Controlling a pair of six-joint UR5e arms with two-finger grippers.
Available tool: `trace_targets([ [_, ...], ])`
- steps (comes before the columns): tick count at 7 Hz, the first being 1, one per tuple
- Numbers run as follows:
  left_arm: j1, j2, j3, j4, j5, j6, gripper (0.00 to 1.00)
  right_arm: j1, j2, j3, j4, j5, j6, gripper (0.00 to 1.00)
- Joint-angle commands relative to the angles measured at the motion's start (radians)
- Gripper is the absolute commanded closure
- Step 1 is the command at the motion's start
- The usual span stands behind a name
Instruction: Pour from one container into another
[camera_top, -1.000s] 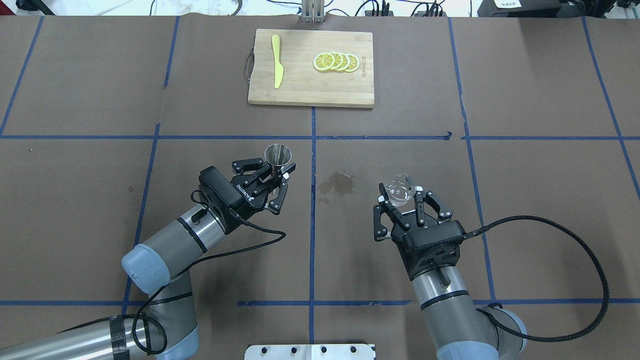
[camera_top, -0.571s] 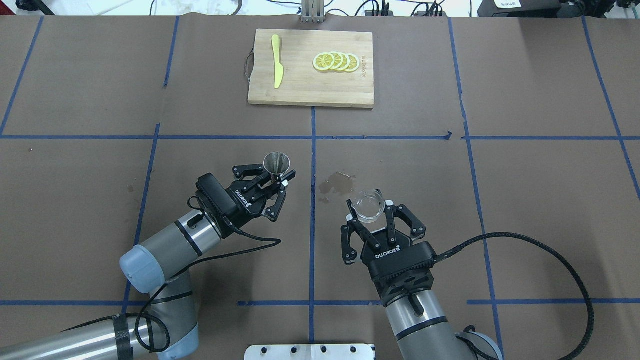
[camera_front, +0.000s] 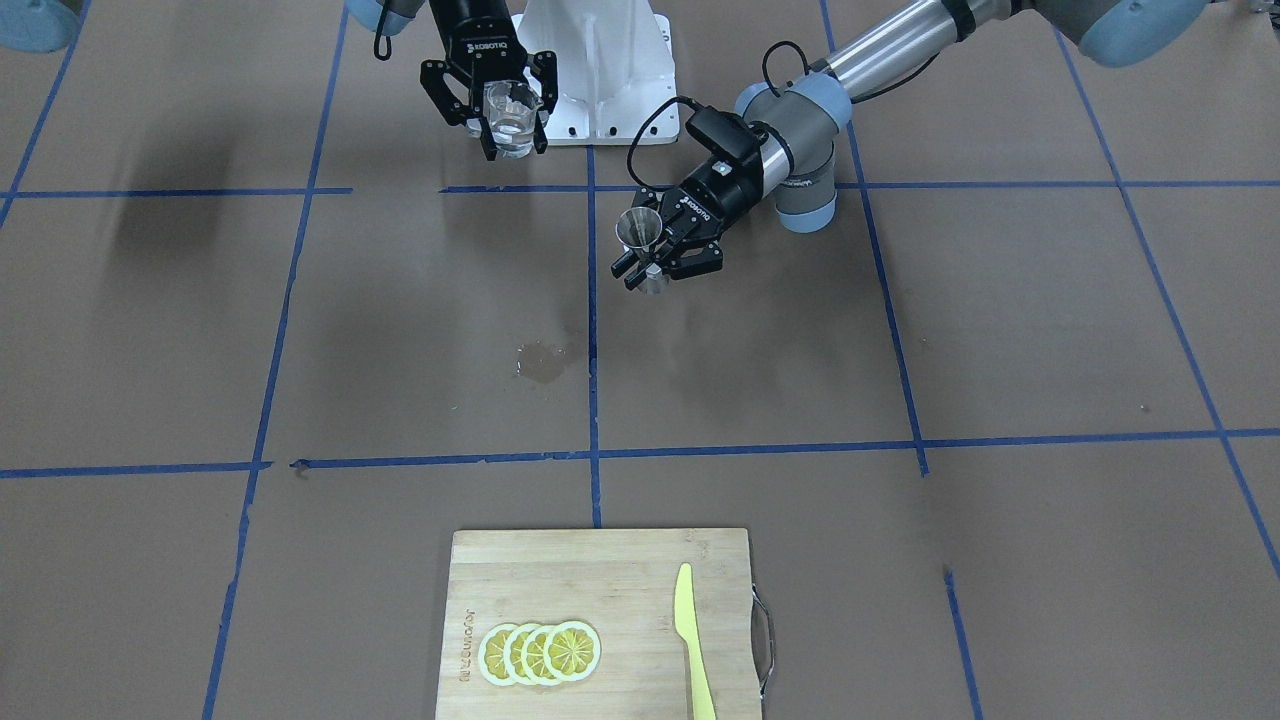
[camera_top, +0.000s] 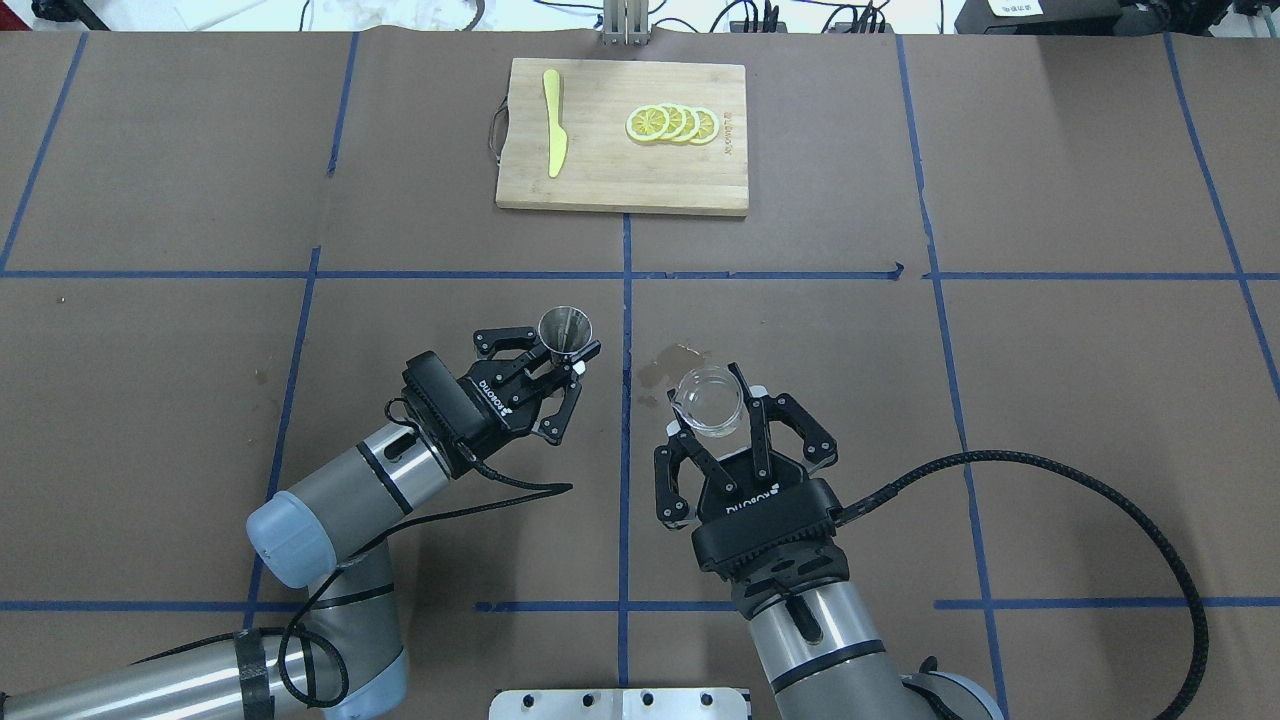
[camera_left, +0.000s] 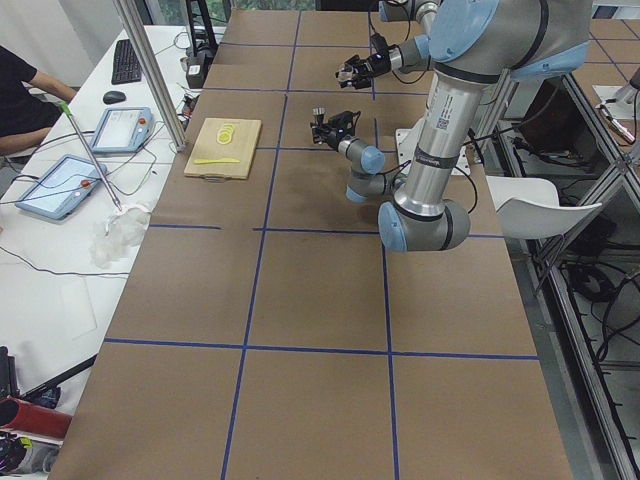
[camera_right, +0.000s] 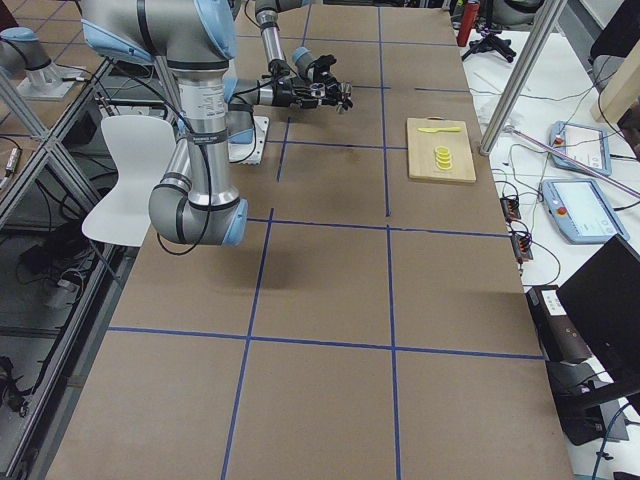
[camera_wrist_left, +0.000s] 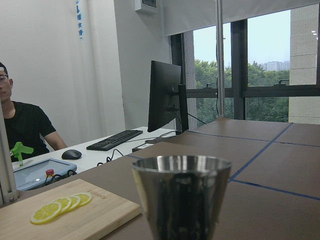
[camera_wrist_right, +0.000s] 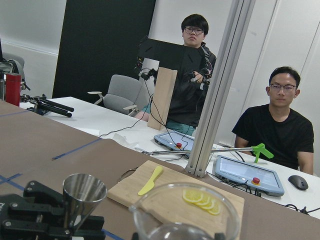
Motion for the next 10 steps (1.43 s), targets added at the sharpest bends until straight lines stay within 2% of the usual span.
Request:
trace_targets([
  [1, 0.002, -0.013, 0.004, 0.000, 0.001, 0.009, 1.00, 0.005, 0.035, 0.007, -0.102, 0.007, -0.003, 1.00],
  [6, 0.025, -0.062, 0.042, 0.005, 0.002, 0.021, 1.00, 0.121, 0.078, 0.009, -0.234, 0.139, -0.001, 1.00],
  [10, 0.025, -0.073, 0.046, 0.008, 0.002, 0.041, 1.00, 0.150, 0.119, 0.020, -0.401, 0.177, -0.001, 1.00],
])
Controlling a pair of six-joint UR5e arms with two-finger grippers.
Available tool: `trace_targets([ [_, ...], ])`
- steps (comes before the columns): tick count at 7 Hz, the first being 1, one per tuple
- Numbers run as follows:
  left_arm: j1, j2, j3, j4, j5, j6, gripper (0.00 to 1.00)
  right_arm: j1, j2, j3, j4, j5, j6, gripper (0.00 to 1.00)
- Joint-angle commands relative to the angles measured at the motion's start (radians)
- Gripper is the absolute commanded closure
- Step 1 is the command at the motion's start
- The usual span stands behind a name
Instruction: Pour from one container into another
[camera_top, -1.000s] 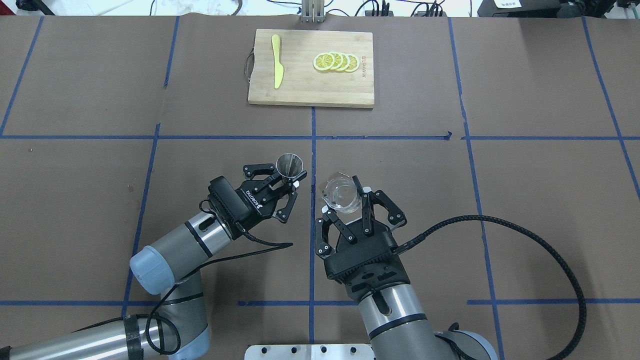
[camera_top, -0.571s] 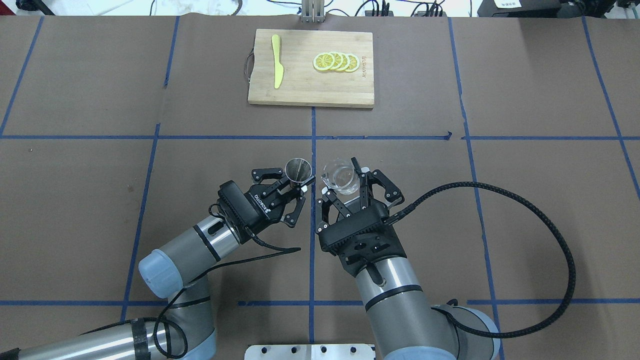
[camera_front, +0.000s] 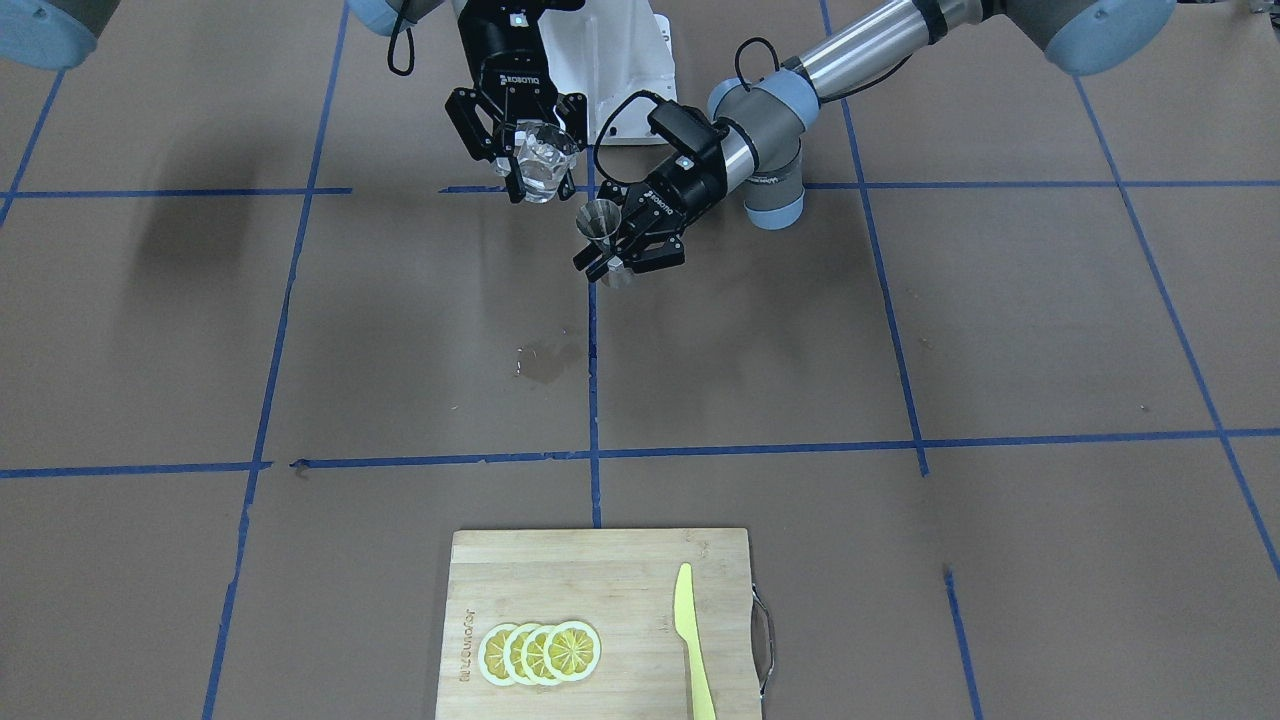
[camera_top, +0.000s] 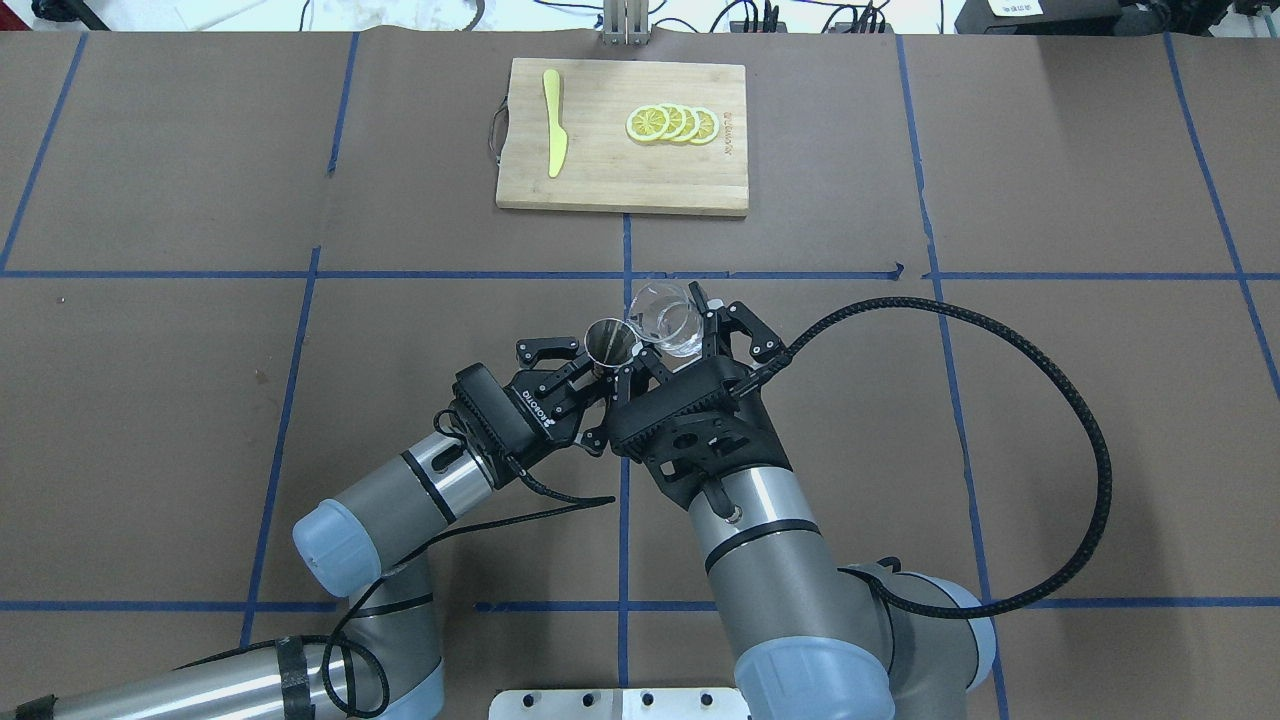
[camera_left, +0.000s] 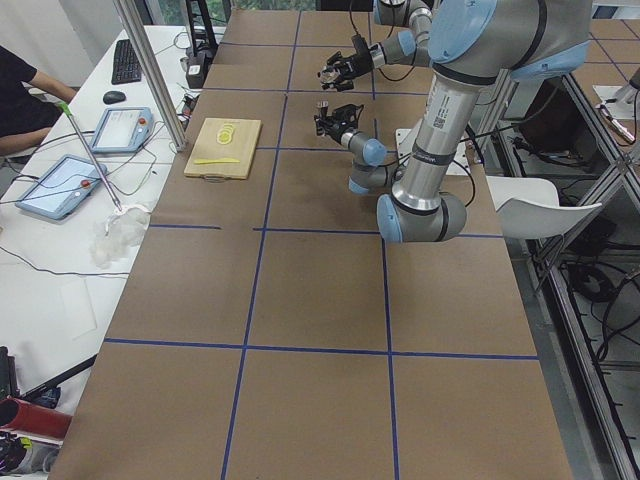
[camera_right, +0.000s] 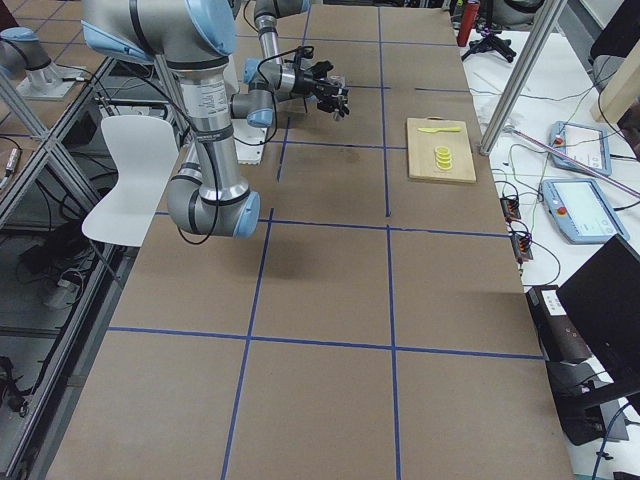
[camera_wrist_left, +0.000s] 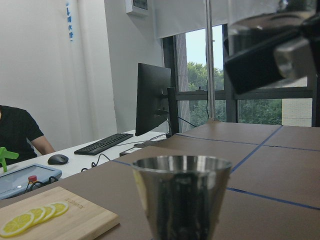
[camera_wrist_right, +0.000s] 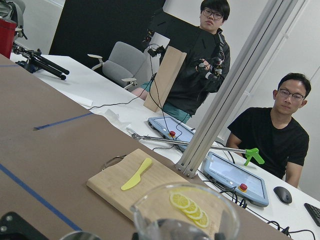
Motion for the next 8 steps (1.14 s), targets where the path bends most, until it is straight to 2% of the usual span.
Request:
trace_targets([
  [1, 0.000, -0.005, 0.001, 0.001, -0.001, 0.004, 1.00, 0.004, 0.009, 0.033, -0.122, 0.010, -0.002, 1.00],
  [6, 0.000, -0.014, 0.007, 0.001, 0.000, 0.004, 1.00, 0.000, 0.034, 0.082, -0.317, 0.022, -0.002, 1.00],
  [8, 0.000, -0.014, 0.007, 0.001, 0.003, 0.004, 1.00, -0.003, 0.045, 0.123, -0.433, 0.036, -0.003, 1.00],
])
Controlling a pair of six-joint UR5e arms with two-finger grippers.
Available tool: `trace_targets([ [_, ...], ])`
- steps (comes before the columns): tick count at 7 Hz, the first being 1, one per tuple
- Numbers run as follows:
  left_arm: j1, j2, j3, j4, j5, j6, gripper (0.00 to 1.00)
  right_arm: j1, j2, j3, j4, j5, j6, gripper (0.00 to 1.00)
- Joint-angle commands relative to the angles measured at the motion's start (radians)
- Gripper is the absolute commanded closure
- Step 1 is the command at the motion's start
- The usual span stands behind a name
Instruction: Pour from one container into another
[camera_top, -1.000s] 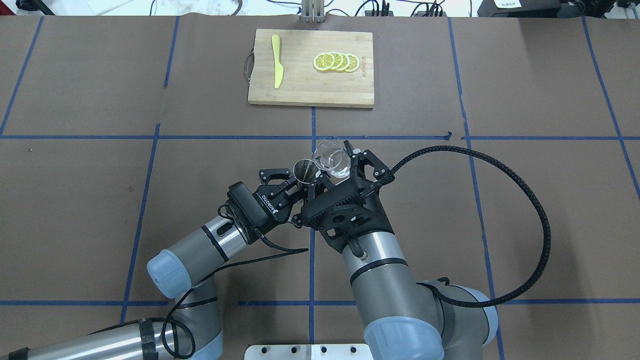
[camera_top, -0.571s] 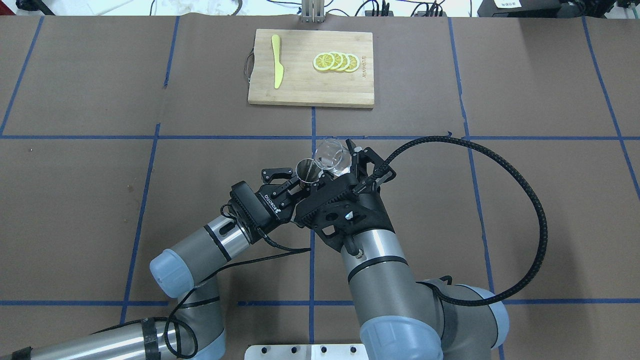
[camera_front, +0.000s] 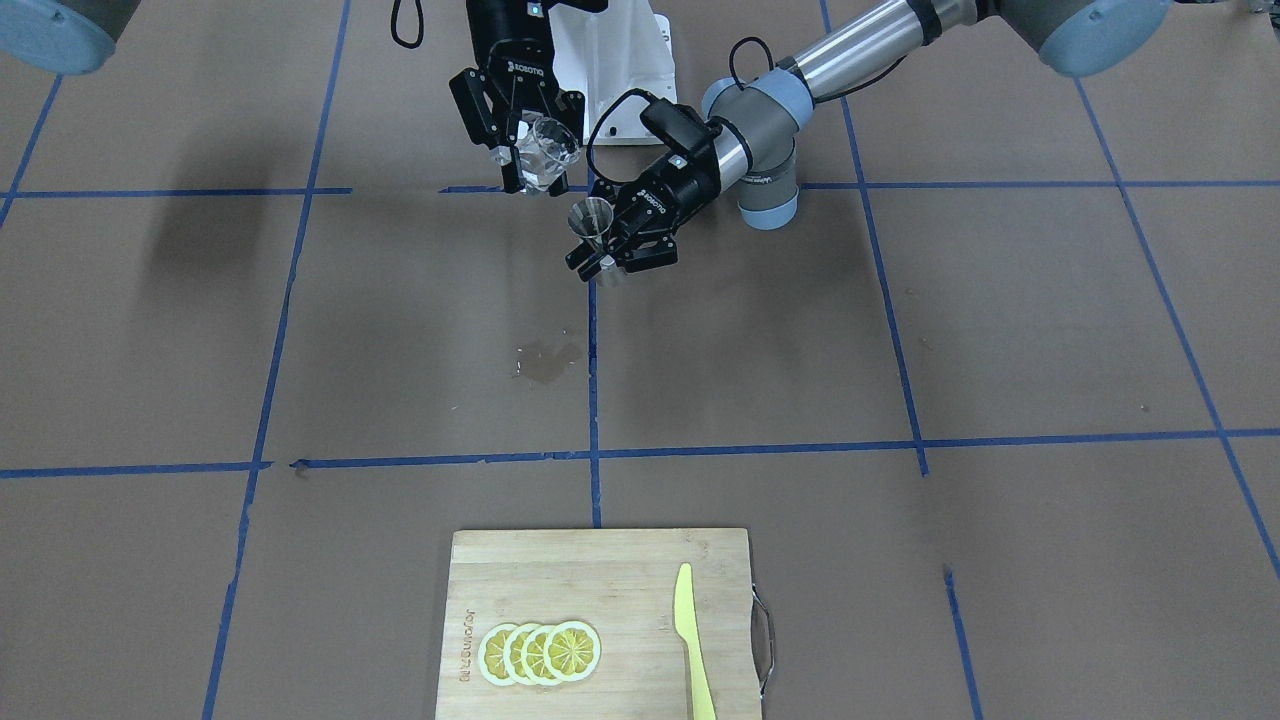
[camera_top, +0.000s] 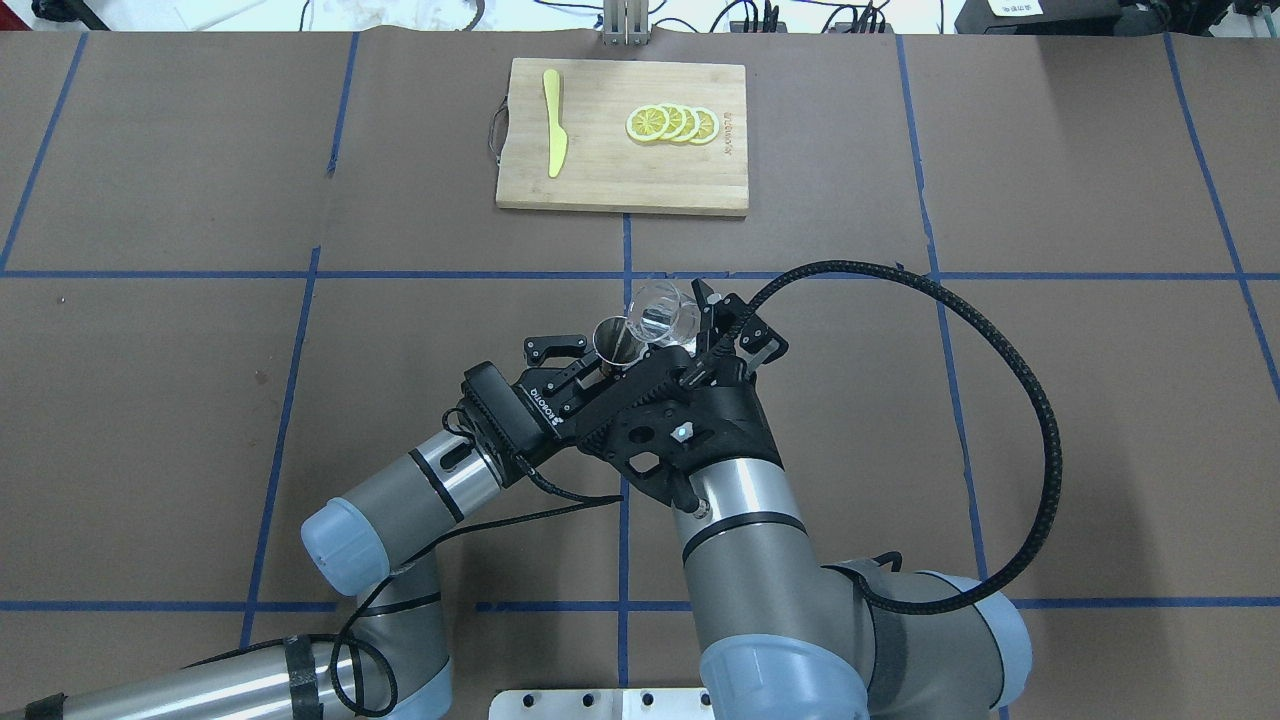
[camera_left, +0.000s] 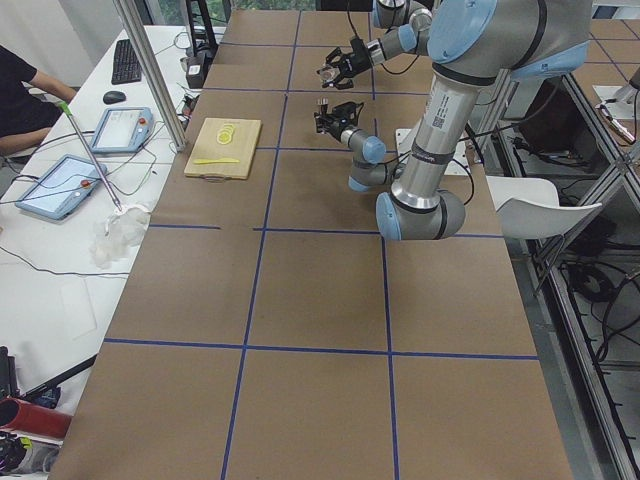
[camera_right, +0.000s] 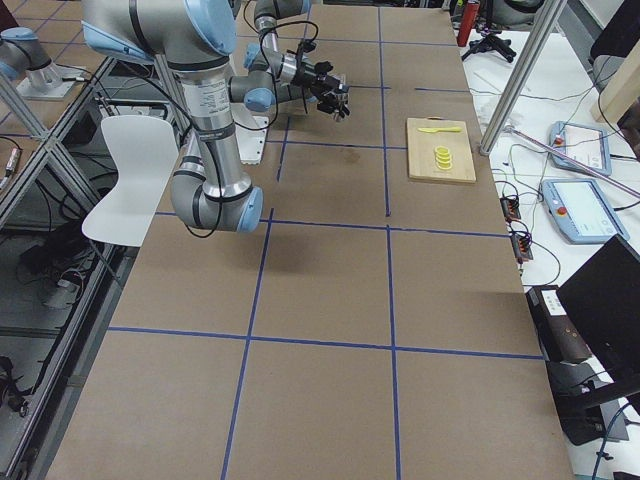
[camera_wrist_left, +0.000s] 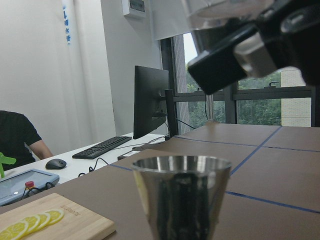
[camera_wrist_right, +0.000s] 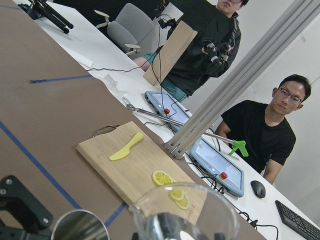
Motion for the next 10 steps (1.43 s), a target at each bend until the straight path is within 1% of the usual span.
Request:
trace_targets([
  [1, 0.002, 0.000, 0.000, 0.000, 0.002, 0.000, 1.00, -0.003, 0.005, 0.025, -0.078, 0.010, -0.008, 1.00],
  [6, 0.002, -0.003, 0.000, 0.002, 0.003, 0.000, 1.00, -0.003, 0.007, 0.025, -0.085, 0.010, -0.094, 1.00],
  [9, 0.008, -0.003, -0.001, 0.000, 0.005, 0.000, 1.00, -0.002, 0.039, 0.023, -0.143, 0.012, -0.097, 1.00],
  [10, 0.008, -0.003, -0.001, 0.000, 0.005, 0.000, 1.00, -0.002, 0.039, 0.023, -0.143, 0.010, -0.097, 1.00],
])
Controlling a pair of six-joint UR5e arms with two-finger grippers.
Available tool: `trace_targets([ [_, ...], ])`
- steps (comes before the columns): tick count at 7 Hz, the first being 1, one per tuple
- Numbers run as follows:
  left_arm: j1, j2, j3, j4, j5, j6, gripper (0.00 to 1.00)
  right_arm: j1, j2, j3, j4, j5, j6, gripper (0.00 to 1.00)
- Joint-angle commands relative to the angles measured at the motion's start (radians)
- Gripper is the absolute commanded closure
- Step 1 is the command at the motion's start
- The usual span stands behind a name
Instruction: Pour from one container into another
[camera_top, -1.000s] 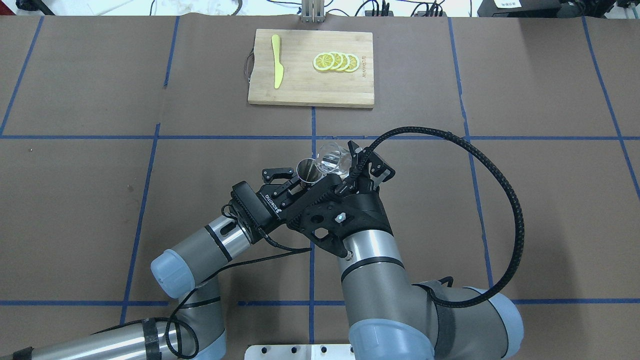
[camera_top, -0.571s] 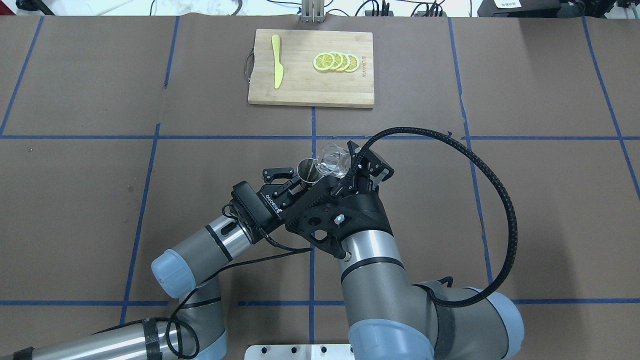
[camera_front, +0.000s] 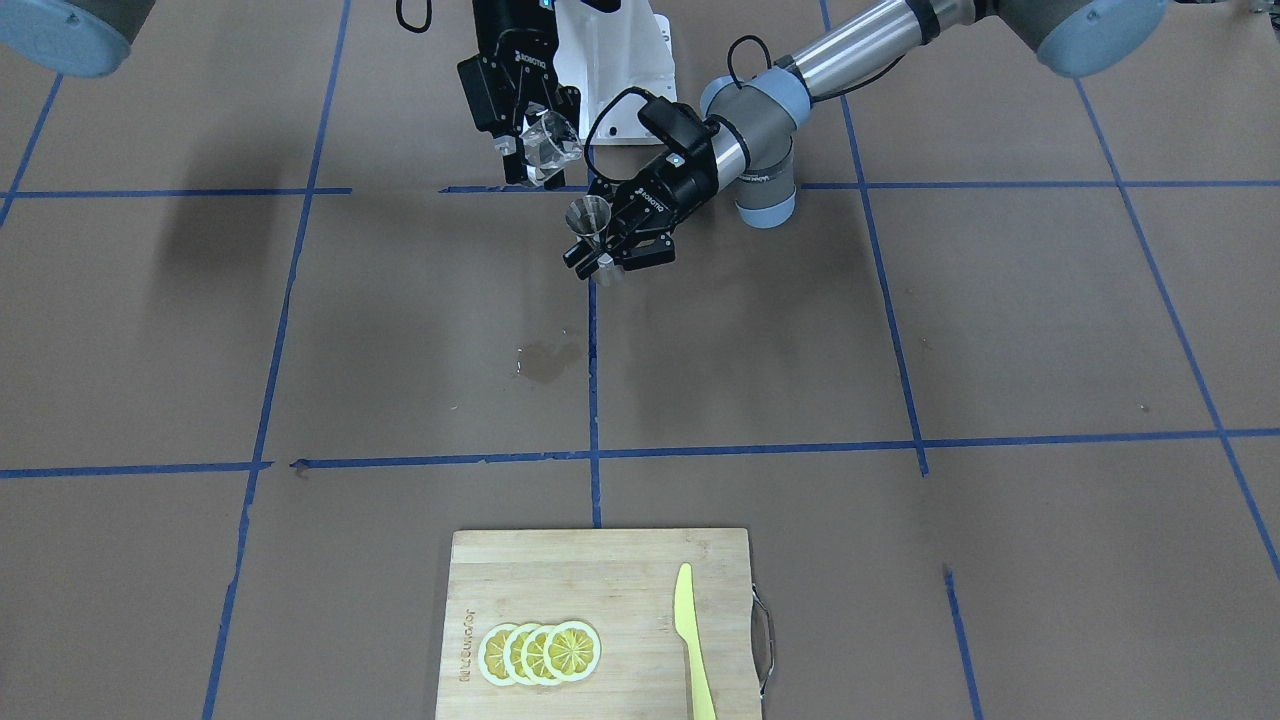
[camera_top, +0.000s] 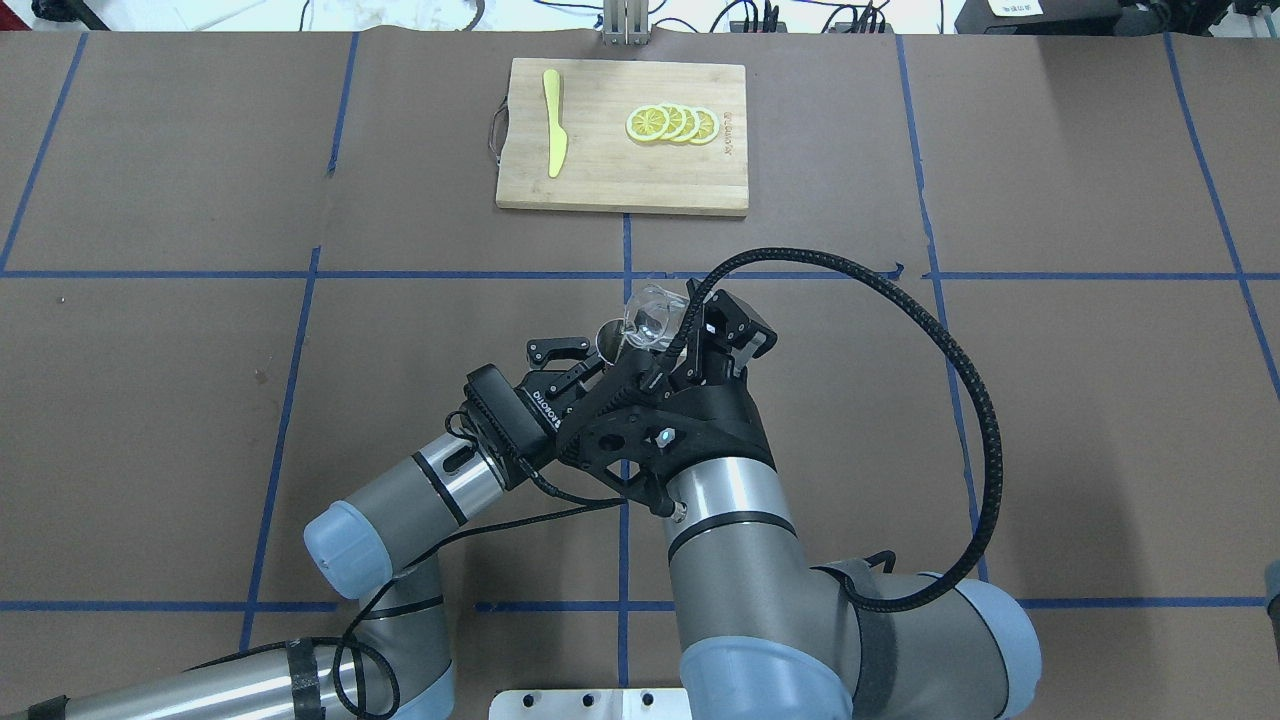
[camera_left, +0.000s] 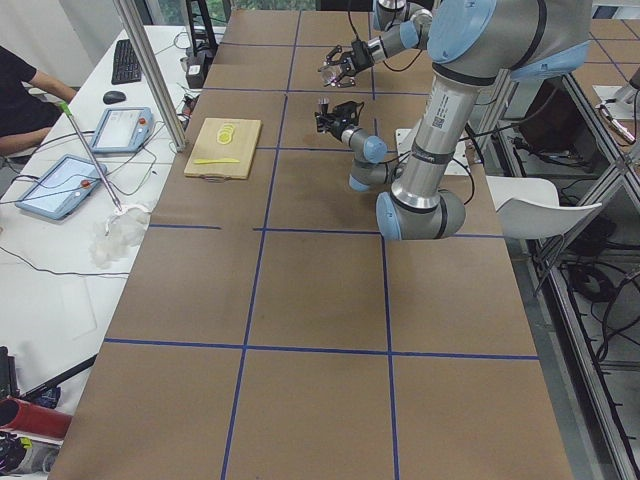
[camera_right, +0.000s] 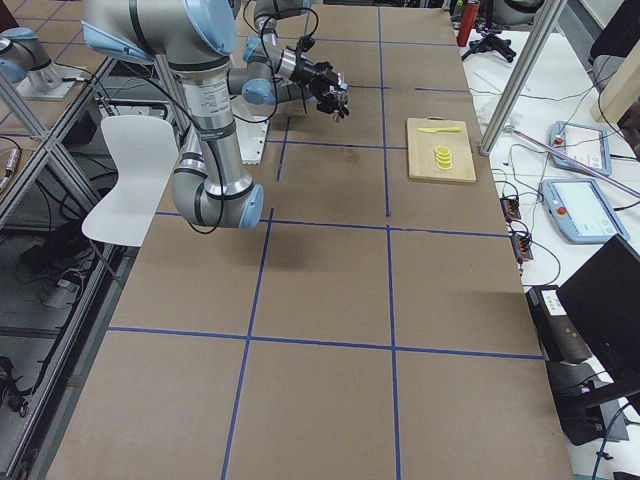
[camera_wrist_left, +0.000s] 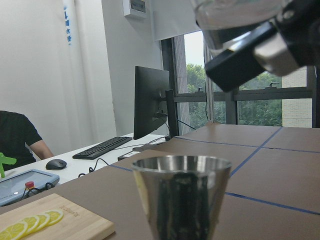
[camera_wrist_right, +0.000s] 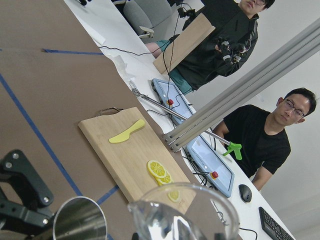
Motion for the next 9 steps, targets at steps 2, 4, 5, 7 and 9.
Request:
trace_targets([
  [2, 0.002, 0.000, -0.002, -0.001, 0.001, 0.000, 1.00, 0.000, 0.003, -0.002, -0.018, -0.001, -0.002, 1.00],
  [4, 0.006, 0.000, -0.005, -0.001, 0.002, 0.000, 1.00, 0.005, 0.005, -0.005, -0.020, 0.000, -0.030, 1.00],
  [5, 0.008, 0.000, -0.005, -0.001, 0.001, 0.000, 1.00, 0.006, 0.005, -0.005, -0.041, 0.000, -0.036, 1.00],
  [7, 0.011, 0.000, -0.005, -0.001, 0.002, 0.000, 1.00, 0.015, 0.006, -0.005, -0.064, 0.008, -0.068, 1.00],
  [9, 0.011, 0.000, -0.005, 0.001, 0.002, 0.000, 1.00, 0.023, 0.008, -0.005, -0.068, 0.013, -0.088, 1.00],
])
